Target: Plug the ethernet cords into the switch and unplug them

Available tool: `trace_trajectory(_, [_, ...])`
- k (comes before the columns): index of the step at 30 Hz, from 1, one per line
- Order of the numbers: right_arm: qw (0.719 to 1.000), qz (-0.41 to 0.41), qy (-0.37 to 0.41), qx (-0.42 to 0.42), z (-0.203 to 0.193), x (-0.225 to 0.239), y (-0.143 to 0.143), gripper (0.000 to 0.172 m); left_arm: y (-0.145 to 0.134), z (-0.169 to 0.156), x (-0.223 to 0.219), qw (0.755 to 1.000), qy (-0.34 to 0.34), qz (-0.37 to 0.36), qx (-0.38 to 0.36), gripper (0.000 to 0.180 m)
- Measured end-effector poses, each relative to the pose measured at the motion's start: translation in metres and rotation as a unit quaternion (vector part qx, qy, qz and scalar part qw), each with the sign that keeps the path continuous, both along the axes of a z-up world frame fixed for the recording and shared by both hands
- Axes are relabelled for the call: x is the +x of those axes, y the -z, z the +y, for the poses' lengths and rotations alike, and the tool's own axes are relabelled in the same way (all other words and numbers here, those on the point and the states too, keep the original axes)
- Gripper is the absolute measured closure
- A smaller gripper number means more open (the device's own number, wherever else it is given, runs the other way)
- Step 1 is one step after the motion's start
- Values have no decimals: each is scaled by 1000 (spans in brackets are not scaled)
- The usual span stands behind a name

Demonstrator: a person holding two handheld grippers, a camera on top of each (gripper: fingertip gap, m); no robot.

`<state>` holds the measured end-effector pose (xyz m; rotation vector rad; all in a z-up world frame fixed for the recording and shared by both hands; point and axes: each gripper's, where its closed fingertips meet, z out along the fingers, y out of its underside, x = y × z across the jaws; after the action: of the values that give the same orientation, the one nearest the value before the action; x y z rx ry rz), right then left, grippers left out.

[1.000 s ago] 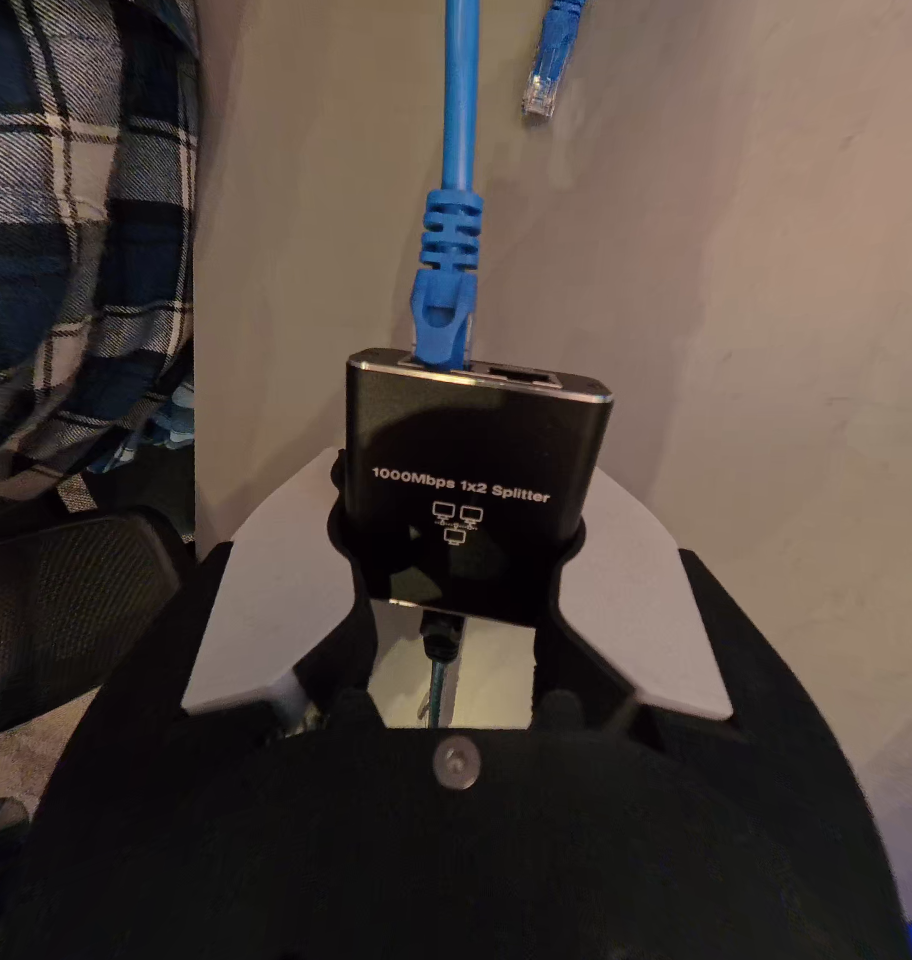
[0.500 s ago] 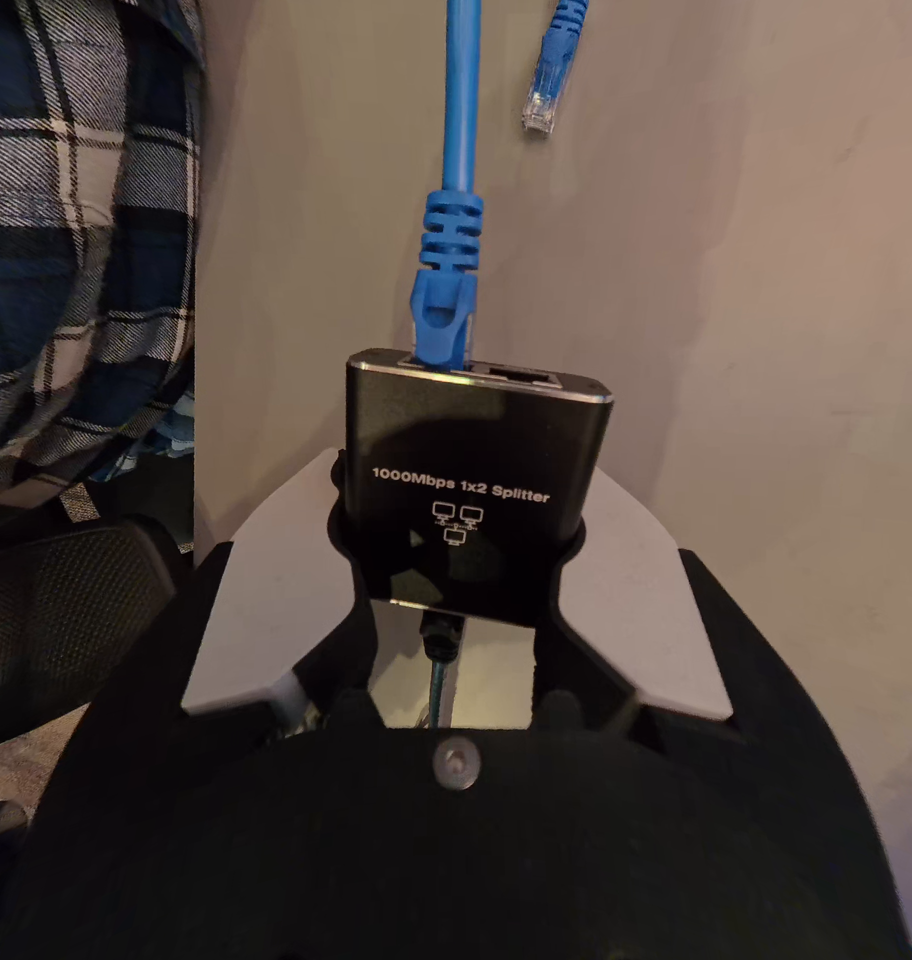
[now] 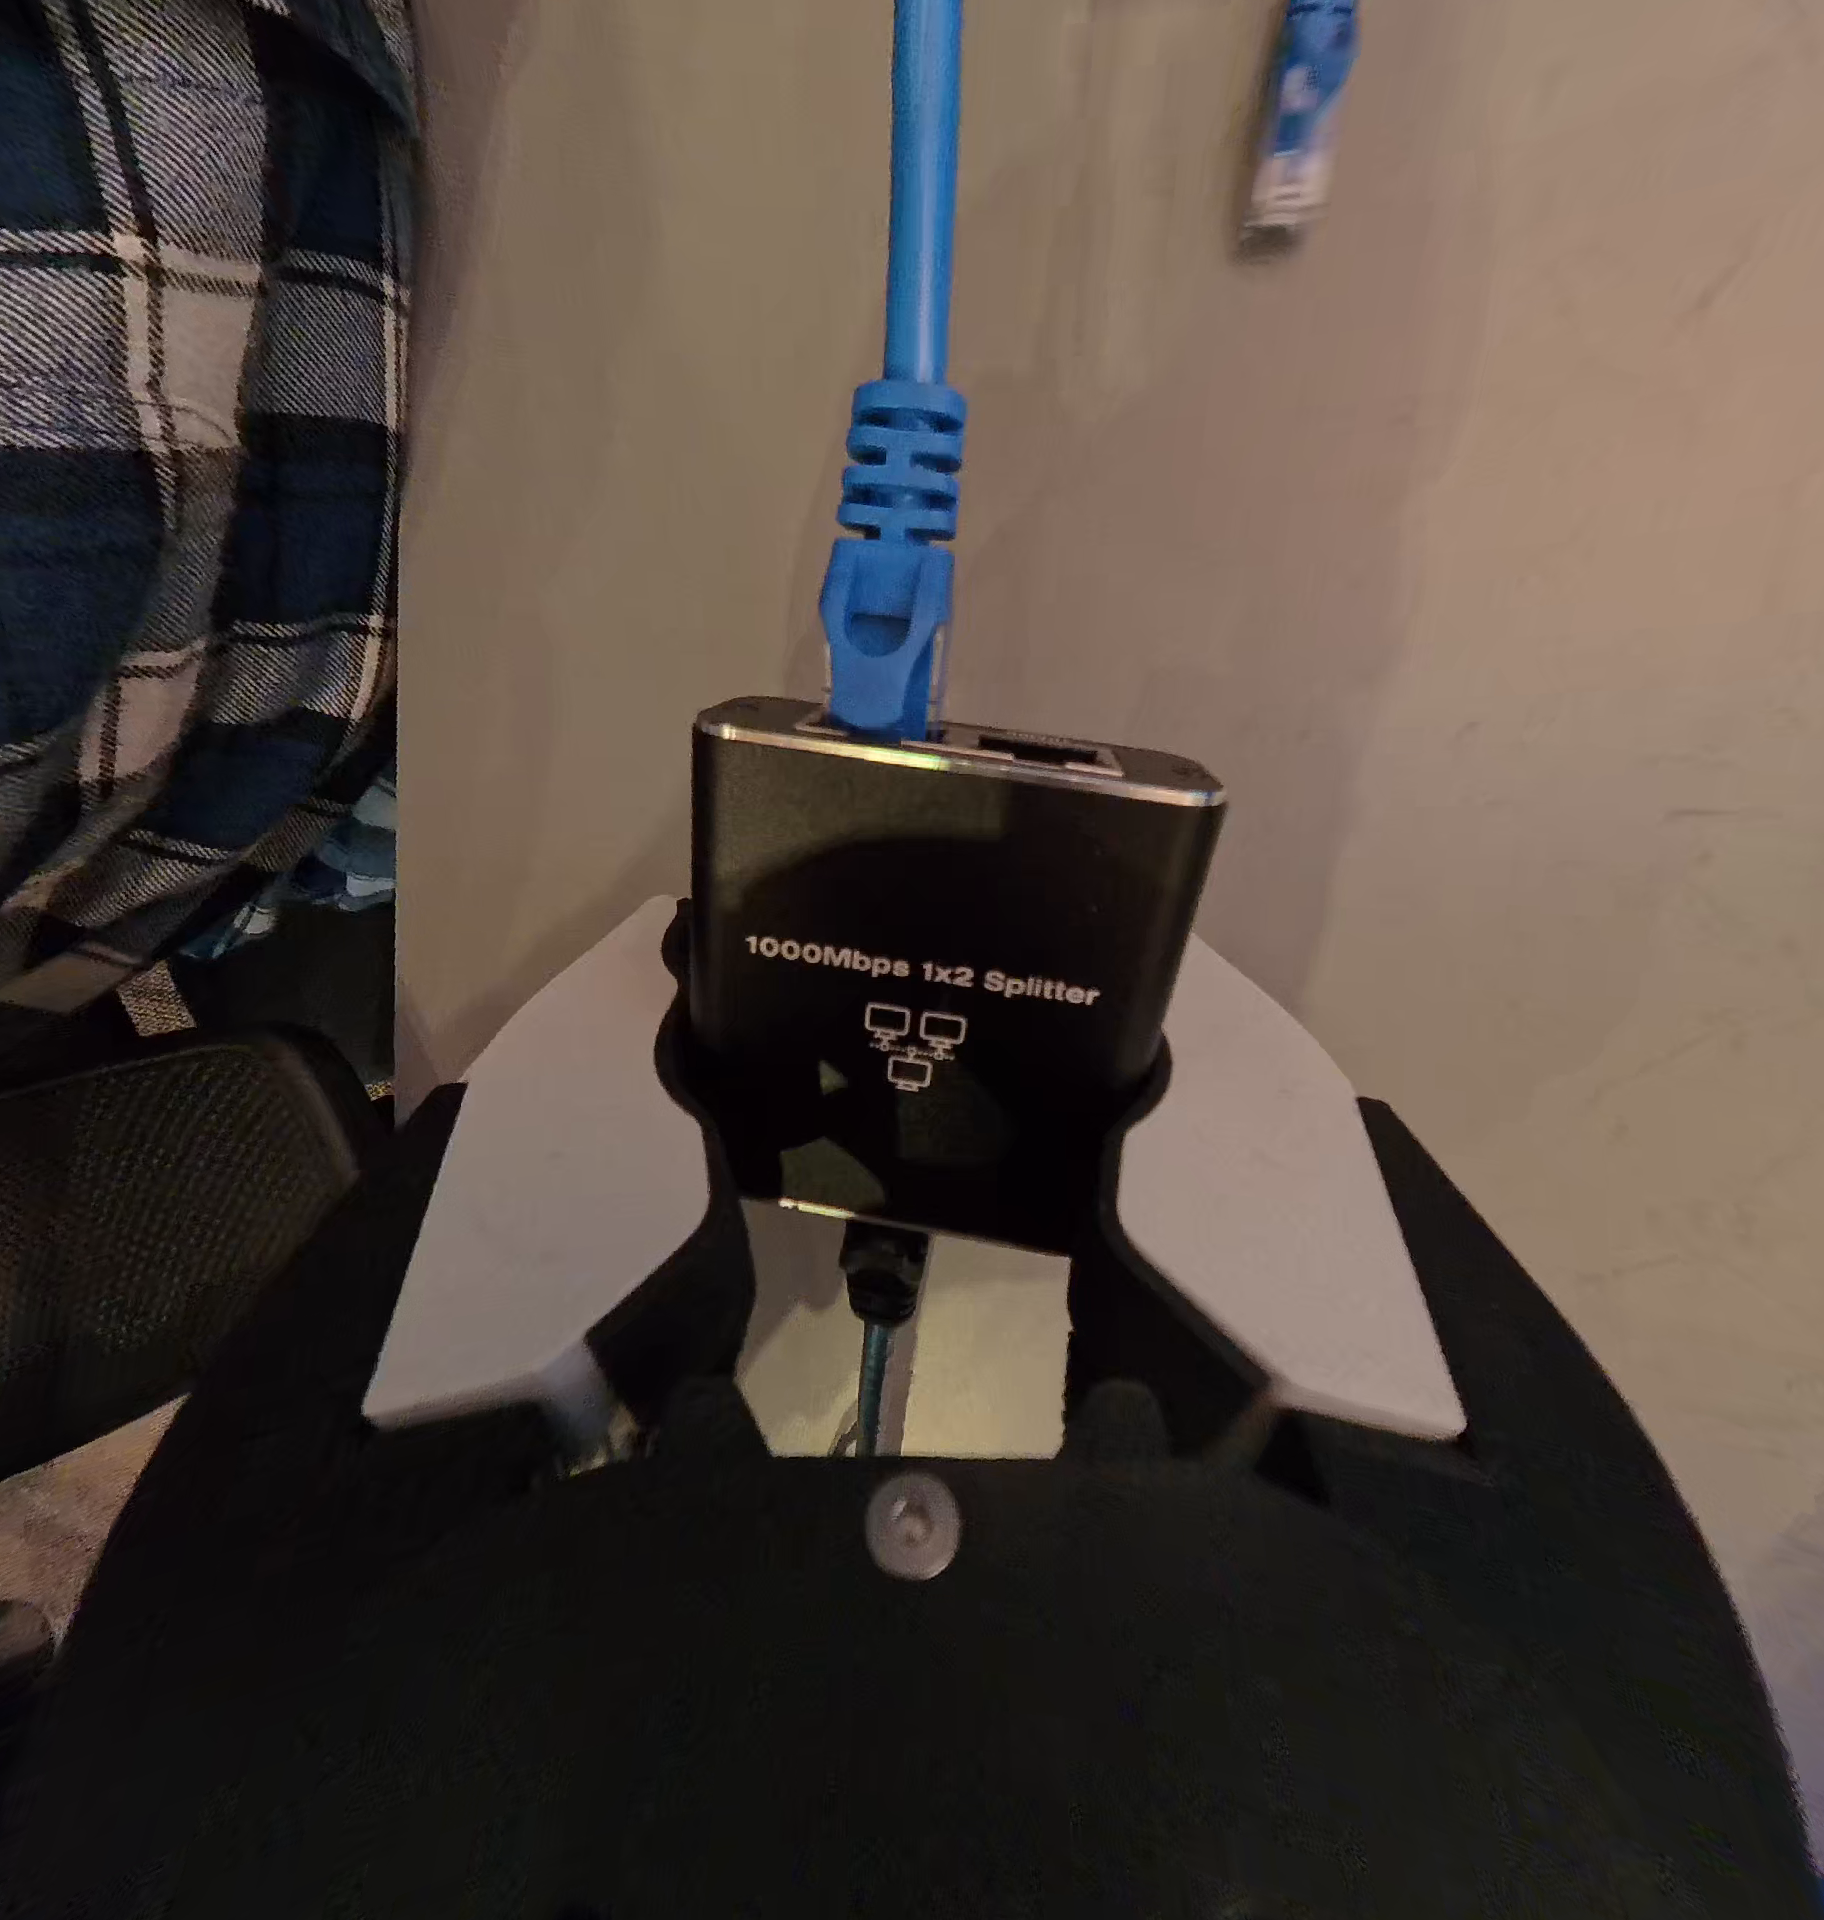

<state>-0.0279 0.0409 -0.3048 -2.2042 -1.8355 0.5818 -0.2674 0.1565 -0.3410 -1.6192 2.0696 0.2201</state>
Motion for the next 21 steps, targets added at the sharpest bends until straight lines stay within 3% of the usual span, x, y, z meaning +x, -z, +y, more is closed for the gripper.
trace_trajectory(5, [1000, -3, 7, 4, 1, 2, 1, 94, -20, 20, 2, 990, -131, -58, -5, 173])
trace_trajectory(7, [1000, -4, 8, 7, 2, 2, 2, 94, -10, 22, -8, 983, -185, -8, -12, 173])
trace_trajectory(10, [1000, -12, 14, 12, 7, 3, 4, 94, 5, 19, -8, 970, -243, 6, -23, 173])
trace_trajectory(12, [1000, -13, 15, 15, 8, 1, 6, 94, 4, 17, 5, 965, -260, -37, -25, 173])
trace_trajectory(14, [1000, -13, 14, 16, 10, -1, 6, 94, 4, 6, 17, 962, -262, -63, -47, 172])
trace_trajectory(17, [1000, -17, 14, 17, 11, 2, 3, 94, -1, -14, 27, 965, -232, -80, -91, 148])
trace_trajectory(21, [1000, -14, 16, 17, 9, 7, 2, 94, -27, -14, 22, 975, -156, -108, -119, 144])
